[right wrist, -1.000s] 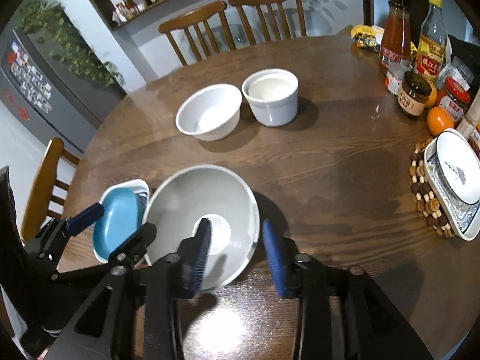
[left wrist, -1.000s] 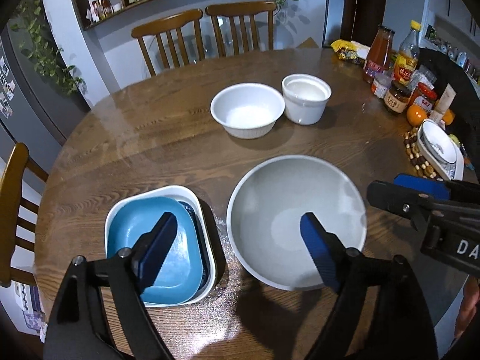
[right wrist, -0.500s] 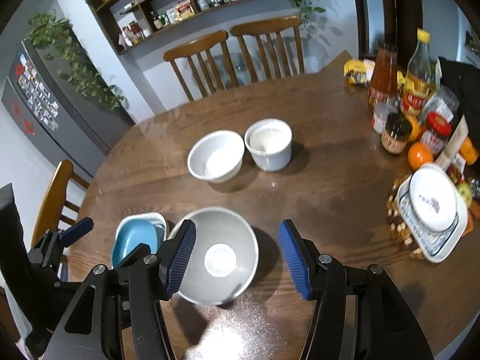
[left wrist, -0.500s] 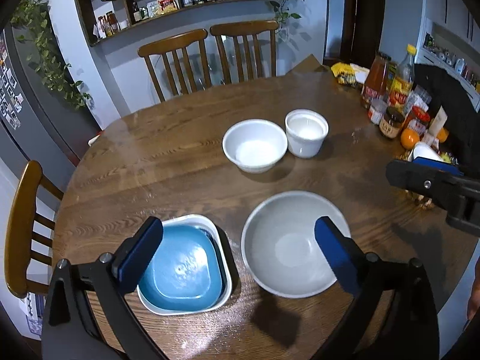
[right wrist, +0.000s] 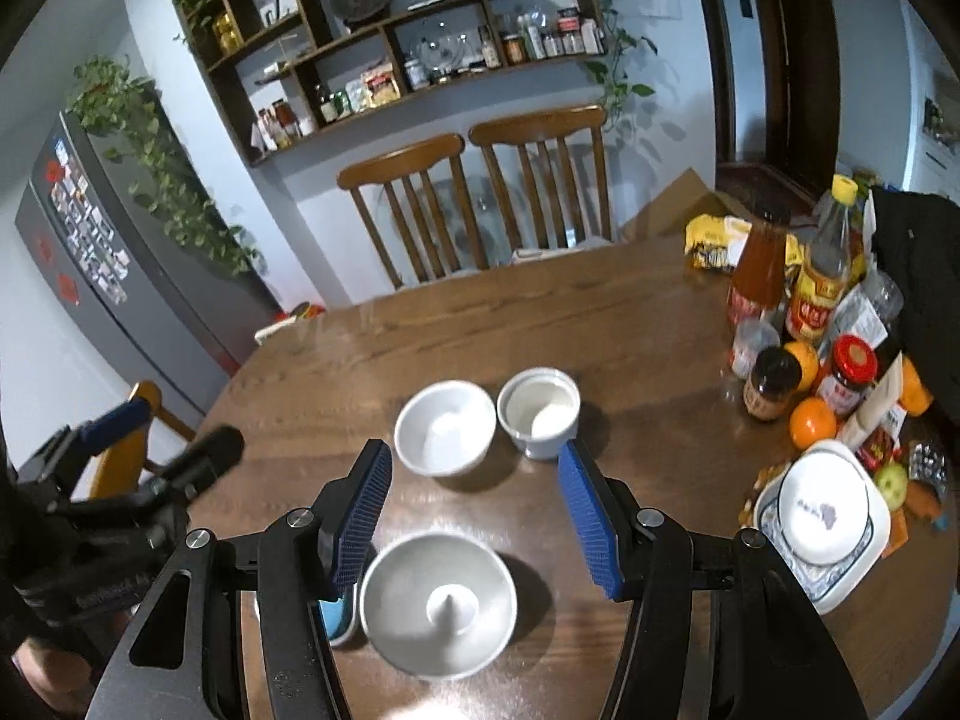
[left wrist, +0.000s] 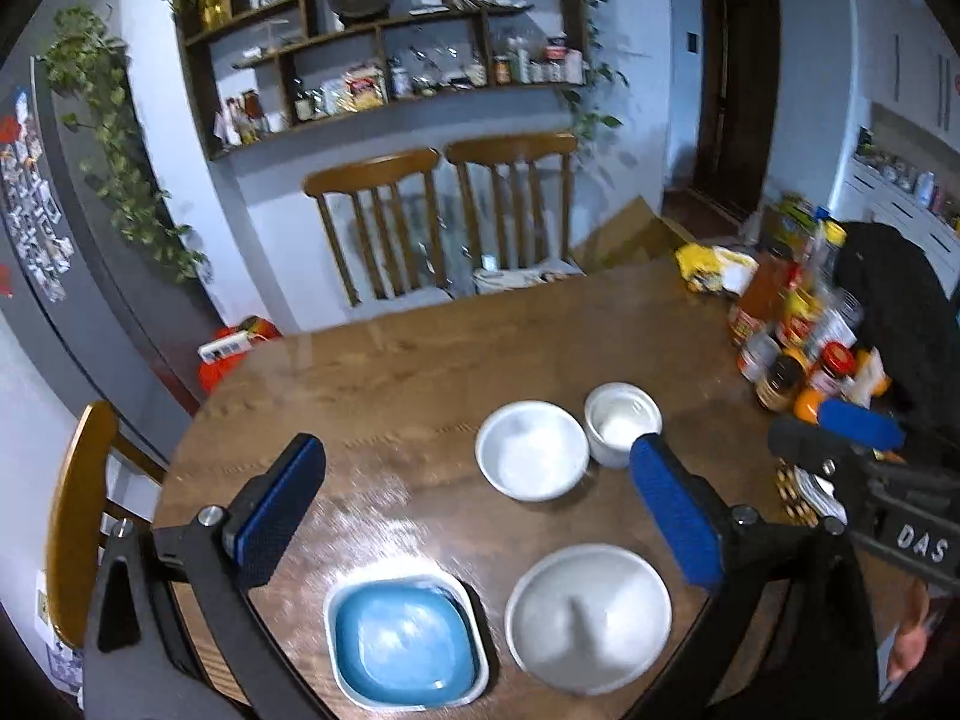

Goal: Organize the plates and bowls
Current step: 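Move both grippers to the smaller white bowl, then grasp the smaller white bowl rim with both grippers and lift it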

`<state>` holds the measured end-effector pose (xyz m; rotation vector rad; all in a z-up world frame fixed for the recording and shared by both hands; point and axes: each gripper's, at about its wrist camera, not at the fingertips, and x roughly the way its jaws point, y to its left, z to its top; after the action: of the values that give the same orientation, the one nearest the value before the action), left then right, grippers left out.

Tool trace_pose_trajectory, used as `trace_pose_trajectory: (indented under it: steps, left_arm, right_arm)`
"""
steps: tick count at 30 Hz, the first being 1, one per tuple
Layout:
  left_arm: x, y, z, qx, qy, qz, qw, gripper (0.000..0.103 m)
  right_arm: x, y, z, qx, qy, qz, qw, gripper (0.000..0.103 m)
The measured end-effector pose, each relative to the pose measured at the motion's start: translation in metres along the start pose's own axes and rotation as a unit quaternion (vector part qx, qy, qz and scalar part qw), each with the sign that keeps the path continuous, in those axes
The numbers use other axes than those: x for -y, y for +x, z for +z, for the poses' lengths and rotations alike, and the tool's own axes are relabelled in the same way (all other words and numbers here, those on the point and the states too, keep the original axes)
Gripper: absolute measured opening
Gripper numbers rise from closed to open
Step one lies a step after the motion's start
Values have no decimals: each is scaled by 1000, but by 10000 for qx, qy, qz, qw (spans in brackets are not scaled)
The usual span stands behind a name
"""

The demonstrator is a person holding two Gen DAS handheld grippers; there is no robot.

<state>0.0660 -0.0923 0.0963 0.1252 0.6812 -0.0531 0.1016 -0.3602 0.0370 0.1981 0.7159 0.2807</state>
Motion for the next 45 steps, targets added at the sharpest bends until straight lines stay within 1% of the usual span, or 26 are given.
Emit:
trace_pose_trajectory:
  steps: [4, 7, 10, 13, 17, 23, 26, 29, 31, 38, 42, 45]
  left_arm:
    - [-10, 25, 8, -218, -147, 132, 9996, 102]
    - [-18, 55, 1, -529, -254, 297, 9978, 102]
    - [-21, 82, -10, -839, -292, 360, 9954, 101]
    - [-20, 104, -20, -1032, -277, 367, 9936, 101]
    - [-16, 135, -31, -1231, -274, 274, 9916, 101]
    - [-15, 180, -42, -1445, -341, 213, 9887, 99]
    - [-16, 199, -47, -1563, -412, 175, 9867, 94]
    - [-18, 214, -52, -1722, -509, 113, 9837, 85]
    - [-20, 223, -54, -1786, -565, 84, 9823, 80]
    - [-23, 243, -60, -1945, -687, 18, 9785, 77]
    - [-22, 249, -65, -2013, -718, 2, 9769, 75]
    - [-20, 251, -66, -2018, -699, 8, 9769, 74]
  right_arm:
    - [3, 18, 7, -106, 137, 51, 9998, 59]
    - [7, 41, 3, -310, 215, 101, 9992, 59]
    - [12, 70, -4, -605, 282, 57, 9978, 59]
    - [18, 95, -11, -834, 397, 43, 9957, 59]
    - [25, 124, -19, -1059, 578, 64, 9927, 59]
    - [34, 160, -27, -1195, 788, 136, 9896, 59]
    - [37, 177, -29, -1254, 870, 215, 9880, 59]
    - [41, 193, -33, -1330, 1016, 329, 9853, 59]
    - [43, 199, -33, -1337, 1099, 434, 9840, 55]
    - [43, 218, -38, -1440, 1310, 652, 9787, 54]
    - [42, 231, -39, -1548, 1382, 662, 9760, 53]
    - [42, 236, -40, -1610, 1416, 658, 9745, 50]
